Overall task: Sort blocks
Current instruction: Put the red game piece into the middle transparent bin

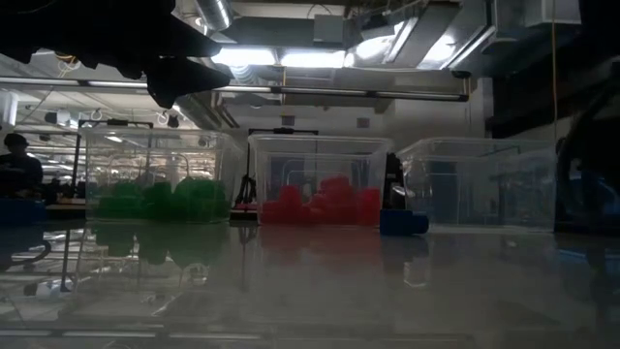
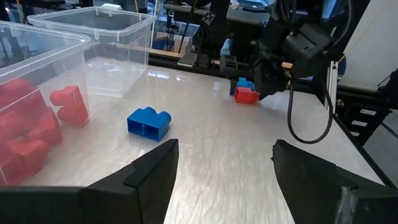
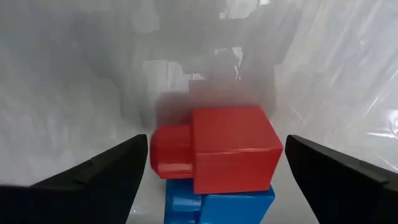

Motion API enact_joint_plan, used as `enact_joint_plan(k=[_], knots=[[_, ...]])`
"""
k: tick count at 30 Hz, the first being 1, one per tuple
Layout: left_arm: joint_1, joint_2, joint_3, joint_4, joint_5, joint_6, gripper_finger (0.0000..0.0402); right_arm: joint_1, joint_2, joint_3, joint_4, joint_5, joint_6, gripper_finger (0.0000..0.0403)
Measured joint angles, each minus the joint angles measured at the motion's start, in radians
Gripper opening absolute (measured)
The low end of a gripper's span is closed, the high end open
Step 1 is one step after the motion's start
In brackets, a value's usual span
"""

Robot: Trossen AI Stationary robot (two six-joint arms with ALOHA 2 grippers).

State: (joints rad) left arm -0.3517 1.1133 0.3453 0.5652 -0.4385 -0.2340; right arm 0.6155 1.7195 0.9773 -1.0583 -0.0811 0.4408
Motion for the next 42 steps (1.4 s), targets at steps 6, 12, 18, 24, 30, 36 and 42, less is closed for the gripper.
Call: enact_joint_plan(k=[6, 12, 18, 24, 30, 36, 42], knots=[[0.0, 0.0, 0.0, 0.0, 0.0, 0.0, 0.0245, 0.0, 0.0, -0.034, 0.017, 0.027, -0.002, 0.038], [0.0, 0.0, 0.0, 0.0, 0.0, -0.001, 0.0245, 0.0, -0.004, -0.048, 0.037, 0.036, -0.003, 0.038], [0.0, 0.0, 0.0, 0.0, 0.0, 0.001, 0.0245, 0.0, -0.003, -0.049, 0.044, 0.035, -0.003, 0.0335], [0.0, 0.0, 0.0, 0.0, 0.0, 0.001, 0.0245, 0.0, 0.0, -0.039, 0.037, 0.031, -0.009, 0.0264], [0.0, 0.0, 0.0, 0.0, 0.0, 0.0, 0.0245, -0.01, 0.003, 0.042, 0.009, 0.086, -0.08, 0.0264], [0.001, 0.0, 0.0, 0.004, 0.0, 0.001, 0.0245, -0.087, 0.003, 0.177, -0.033, 0.19, -0.206, 0.0264], [0.001, 0.0, 0.0, 0.004, 0.0, 0.0, 0.0245, -0.214, 0.003, 0.351, -0.078, 0.356, -0.444, 0.0264]])
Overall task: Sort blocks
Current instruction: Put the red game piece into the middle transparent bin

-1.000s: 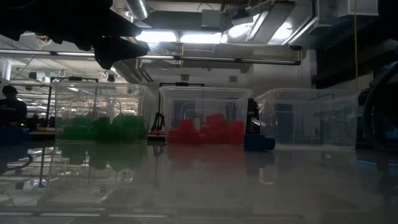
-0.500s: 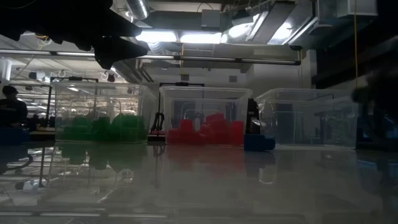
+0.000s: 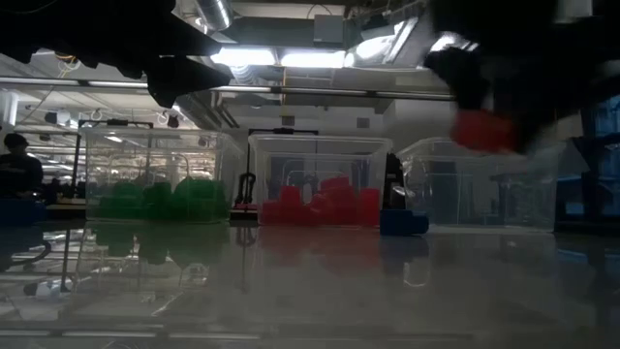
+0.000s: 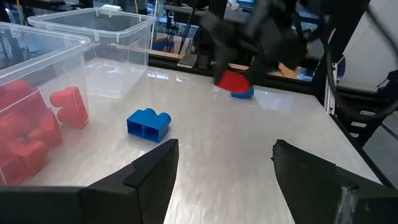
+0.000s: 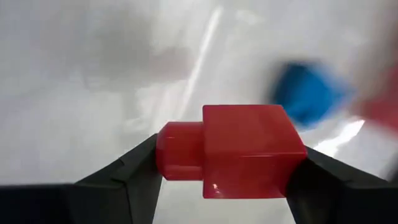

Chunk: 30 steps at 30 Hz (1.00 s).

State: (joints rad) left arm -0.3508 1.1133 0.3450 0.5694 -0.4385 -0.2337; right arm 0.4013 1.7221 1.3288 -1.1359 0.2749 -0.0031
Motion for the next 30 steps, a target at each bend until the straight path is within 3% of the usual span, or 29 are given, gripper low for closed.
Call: enact_joint_plan(k=[7, 10, 15, 21, 30], knots=[[0.0, 0.0, 0.0, 0.01, 0.0, -0.002, 0.0245, -0.202, -0.001, 0.165, 0.054, 0.287, -0.314, 0.0268], [0.0, 0.0, 0.0, 0.015, 0.0, -0.006, 0.0245, -0.299, -0.001, 0.182, 0.17, 0.349, -0.449, 0.0268], [0.0, 0.0, 0.0, 0.016, 0.0, -0.006, 0.0245, -0.444, -0.001, 0.182, 0.404, 0.351, -0.61, 0.0279], [0.0, 0.0, 0.0, 0.016, 0.0, -0.006, 0.0245, -0.563, 0.005, 0.182, 0.594, 0.343, -0.684, 0.0305], [0.0, 0.0, 0.0, 0.016, 0.0, -0.003, 0.0245, -0.66, 0.014, 0.182, 0.609, 0.225, -0.677, 0.0316]])
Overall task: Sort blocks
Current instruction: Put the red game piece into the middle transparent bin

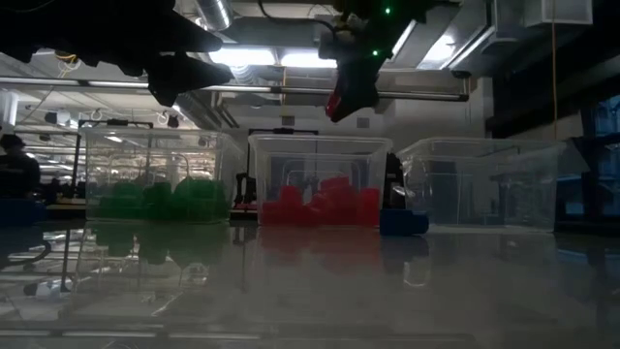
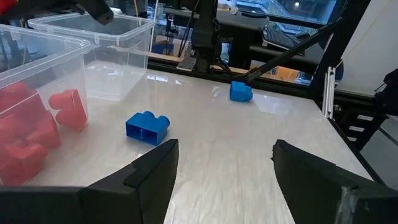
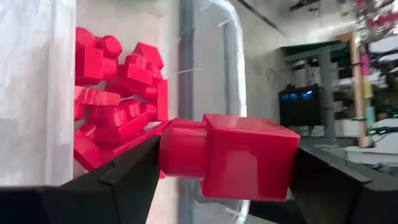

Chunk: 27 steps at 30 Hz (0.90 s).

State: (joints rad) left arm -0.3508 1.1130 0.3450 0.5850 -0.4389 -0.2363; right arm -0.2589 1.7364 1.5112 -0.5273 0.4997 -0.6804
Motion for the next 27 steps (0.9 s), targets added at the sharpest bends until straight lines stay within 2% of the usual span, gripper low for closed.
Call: enact_joint_plan(k=[3, 16, 22, 24, 27], knots=[[0.0, 0.0, 0.0, 0.0, 0.0, 0.0, 0.0245, -0.006, 0.007, 0.0, -0.012, -0.022, 0.028, 0.0318], [0.0, 0.0, 0.0, 0.004, 0.0, 0.003, 0.0245, -0.004, 0.016, 0.0, 0.013, -0.066, -0.037, 0.0341], [0.0, 0.0, 0.0, 0.003, 0.0, 0.003, 0.0245, -0.001, 0.017, 0.0, -0.001, -0.063, -0.027, 0.039], [0.0, 0.0, 0.0, 0.003, 0.0, 0.003, 0.0245, 0.011, 0.011, 0.011, -0.062, -0.066, 0.0, 0.0395], [0.0, 0.0, 0.0, 0.002, 0.0, 0.008, 0.0245, 0.063, -0.031, 0.05, -0.245, -0.049, 0.042, 0.038]])
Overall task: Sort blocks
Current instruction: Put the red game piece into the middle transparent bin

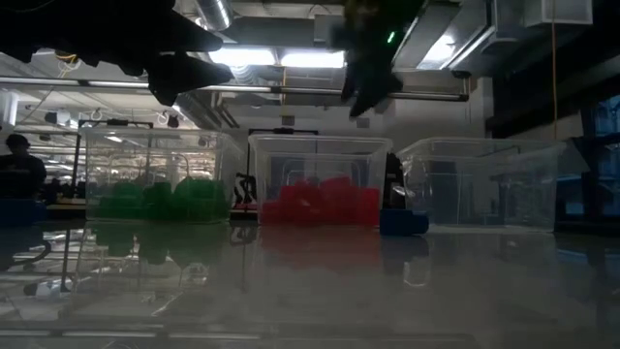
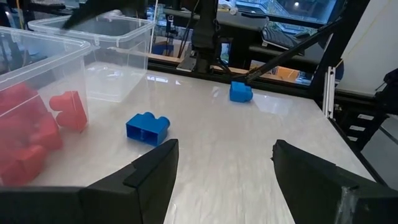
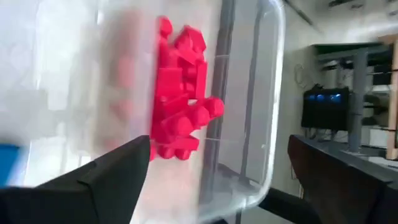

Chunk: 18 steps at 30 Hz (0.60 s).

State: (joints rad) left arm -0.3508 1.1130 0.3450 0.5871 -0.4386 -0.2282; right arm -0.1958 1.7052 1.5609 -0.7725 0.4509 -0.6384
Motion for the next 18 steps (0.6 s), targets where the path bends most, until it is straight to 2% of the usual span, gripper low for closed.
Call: enact_joint_plan(k=[6, 10, 14, 18], knots=[[0.016, 0.0, 0.0, -0.011, -0.007, -0.027, 0.0245, 0.21, -0.116, -0.015, -0.093, 0.028, 0.087, 0.0358], [0.033, 0.0, 0.0, -0.019, -0.008, -0.053, 0.0245, 0.347, -0.169, -0.126, -0.071, 0.029, 0.155, 0.0357], [0.058, 0.0, 0.005, -0.001, 0.008, -0.086, 0.0245, 0.464, -0.188, -0.314, 0.055, 0.048, 0.258, 0.0356], [0.022, 0.024, 0.105, -0.153, 0.015, -0.054, 0.0239, 0.573, -0.191, -0.516, 0.289, 0.054, 0.324, 0.0356]])
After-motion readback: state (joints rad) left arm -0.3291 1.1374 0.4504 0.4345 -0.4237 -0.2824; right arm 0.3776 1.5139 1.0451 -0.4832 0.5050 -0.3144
